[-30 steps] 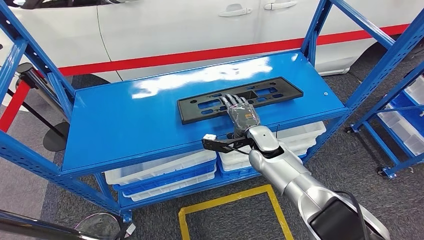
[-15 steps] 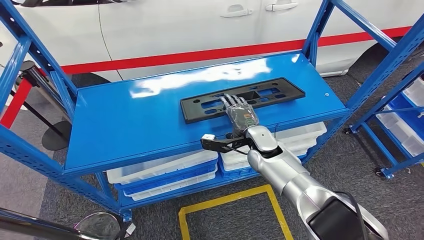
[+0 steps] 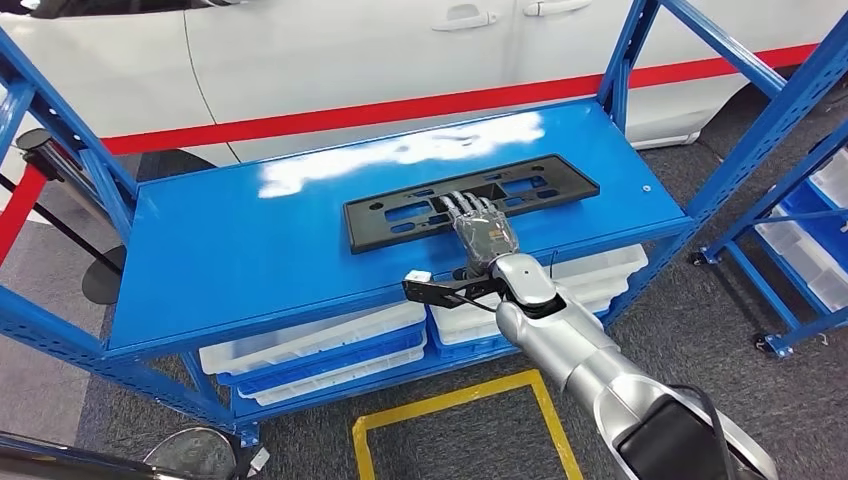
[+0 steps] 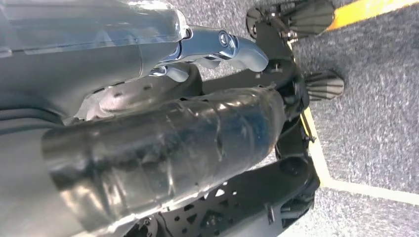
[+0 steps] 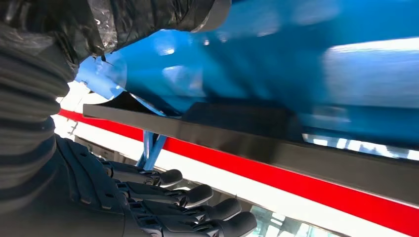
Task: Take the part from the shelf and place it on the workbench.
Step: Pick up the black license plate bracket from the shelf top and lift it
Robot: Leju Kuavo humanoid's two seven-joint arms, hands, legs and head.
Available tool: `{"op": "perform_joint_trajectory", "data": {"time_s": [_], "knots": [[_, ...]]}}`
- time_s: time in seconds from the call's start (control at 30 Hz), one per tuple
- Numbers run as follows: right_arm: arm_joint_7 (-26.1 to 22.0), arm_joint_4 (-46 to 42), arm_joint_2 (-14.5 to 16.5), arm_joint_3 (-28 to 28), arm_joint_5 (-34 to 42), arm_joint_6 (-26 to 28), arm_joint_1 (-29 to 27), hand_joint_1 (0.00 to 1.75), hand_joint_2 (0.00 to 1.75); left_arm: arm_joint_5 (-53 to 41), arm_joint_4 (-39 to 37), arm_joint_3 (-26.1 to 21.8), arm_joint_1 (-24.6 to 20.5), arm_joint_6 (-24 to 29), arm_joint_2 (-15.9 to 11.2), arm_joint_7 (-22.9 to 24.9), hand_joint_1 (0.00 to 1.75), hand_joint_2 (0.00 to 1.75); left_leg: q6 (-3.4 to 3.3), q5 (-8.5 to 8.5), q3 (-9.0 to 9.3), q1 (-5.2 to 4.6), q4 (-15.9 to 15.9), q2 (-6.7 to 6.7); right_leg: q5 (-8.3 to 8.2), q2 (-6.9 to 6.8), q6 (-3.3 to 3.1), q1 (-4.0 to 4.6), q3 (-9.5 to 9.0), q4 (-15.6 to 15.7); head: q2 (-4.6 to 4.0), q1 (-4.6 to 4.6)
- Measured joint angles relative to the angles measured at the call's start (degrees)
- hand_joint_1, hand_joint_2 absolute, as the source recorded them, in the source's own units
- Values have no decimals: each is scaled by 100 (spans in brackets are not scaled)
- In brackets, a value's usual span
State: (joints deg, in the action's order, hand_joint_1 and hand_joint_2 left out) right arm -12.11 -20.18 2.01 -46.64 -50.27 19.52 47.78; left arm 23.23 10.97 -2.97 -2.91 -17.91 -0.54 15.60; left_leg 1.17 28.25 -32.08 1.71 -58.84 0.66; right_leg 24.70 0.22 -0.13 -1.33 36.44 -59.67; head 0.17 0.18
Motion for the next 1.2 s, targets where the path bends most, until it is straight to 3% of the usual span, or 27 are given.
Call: {"op": "perform_joint_trajectory", "data": {"time_s": [0.07,0.13,0.17,0.2,0.23,0.27,0.33,0.43,0.53,0.63,0.67,0.7,0.73,0.8,0.83,0.87,0.93,1.03,1.07,1.17,1.2], "knots": [[0,-1,7,0,0,0,10,0,175,3,0,16,-3,1,2,-1,0,0,17,257,-241,5,-506,-7,21,3,-77,2,-61,30,0,-4],[0,0,15,0,-1,-1,2,0,175,4,0,25,3,1,3,-2,0,0,14,540,-685,-1,-1302,-12,59,8,-131,41,-100,31,0,-5],[0,1,19,0,-2,-1,-9,0,175,4,0,27,12,2,2,-2,0,0,4,573,-863,-6,-1562,-14,79,16,-147,64,-121,30,0,-6],[0,1,20,0,-2,-1,-18,0,175,4,0,28,21,2,1,-2,0,0,-16,490,-946,-13,-1617,-15,101,28,-156,85,-147,28,0,-5],[0,1,21,0,-3,0,-20,0,175,4,0,28,28,2,1,-2,0,0,-49,284,-908,-26,-1421,-17,126,41,-157,102,-182,27,0,-6],[0,1,25,0,-4,0,-18,0,175,4,0,28,33,0,0,-3,0,0,-95,10,-775,-44,-1046,-21,156,54,-154,116,-226,26,0,-5],[-2,1,33,0,-9,1,-4,0,175,5,-1,34,35,-11,-12,-14,0,0,-196,-350,-468,-97,-323,-33,205,70,-129,134,-284,27,0,-1],[-8,2,40,-1,-11,2,-1,0,175,21,-1,59,32,-28,-20,-33,0,0,-262,-371,-341,-156,-13,-43,220,80,-47,118,-275,48,0,0],[-9,-2,39,-2,-11,3,8,0,175,51,0,72,46,-27,-19,-43,0,0,-322,-378,-243,-107,123,-31,350,53,48,114,-201,-121,0,4],[-19,-3,38,-2,-11,1,1,0,175,85,0,85,41,-72,-22,-60,0,0,-378,-342,-169,-95,162,-26,742,37,112,82,348,-1121,0,8],[-26,-1,37,-2,-11,0,-17,0,175,98,0,97,44,-91,-22,-62,0,0,-382,-319,-151,-94,157,-27,790,34,132,64,539,-1404,0,8],[-34,1,37,-2,-11,-2,-34,0,175,111,0,113,52,-102,-22,-63,0,0,-378,-290,-126,-92,147,-30,729,28,148,47,642,-1500,0,8],[-38,2,36,-2,-11,-3,-42,0,175,124,0,132,59,-106,-22,-63,0,0,-366,-255,-94,-89,131,-35,551,19,159,30,628,-1366,0,9],[-39,3,35,-2,-12,-5,-36,0,175,139,0,162,68,-104,-22,-63,0,0,-325,-164,-23,-81,86,-42,96,-9,158,8,354,-668,0,9],[-39,3,36,-2,-13,-9,-27,0,175,146,0,176,63,-104,-24,-63,0,0,-295,-118,-4,-88,54,-45,-38,-18,146,16,202,-336,0,9],[-39,3,38,-3,-13,-13,-23,0,175,158,0,188,56,-105,-26,-64,0,0,-261,-89,0,-95,38,-45,-84,-22,123,30,106,-136,0,7],[-39,3,41,-4,-13,-21,-22,0,175,186,0,216,46,-104,-29,-65,0,0,-192,-66,-2,-109,38,-42,-37,-10,67,68,52,-29,0,4],[-41,-7,48,-4,-14,-24,-18,0,175,224,2,255,47,-92,-38,-66,0,0,-101,37,-21,-92,-62,-37,-20,11,-40,31,-39,64,0,1],[-44,-10,55,-4,-14,-30,-12,9,175,237,2,271,43,-86,-42,-67,0,0,-78,146,-130,-85,-289,-39,-12,11,-77,15,-89,99,0,-1],[-72,-12,76,-4,-7,-82,-23,115,175,262,2,328,33,-61,-44,-79,0,0,-33,489,-753,-72,-1357,-42,45,9,-141,34,-179,117,0,-3],[-88,-12,79,-4,-1,-103,-36,147,175,266,2,342,35,-54,-46,-86,0,0,-27,455,-897,-71,-1523,-42,70,13,-145,40,-204,110,0,-3]]}}
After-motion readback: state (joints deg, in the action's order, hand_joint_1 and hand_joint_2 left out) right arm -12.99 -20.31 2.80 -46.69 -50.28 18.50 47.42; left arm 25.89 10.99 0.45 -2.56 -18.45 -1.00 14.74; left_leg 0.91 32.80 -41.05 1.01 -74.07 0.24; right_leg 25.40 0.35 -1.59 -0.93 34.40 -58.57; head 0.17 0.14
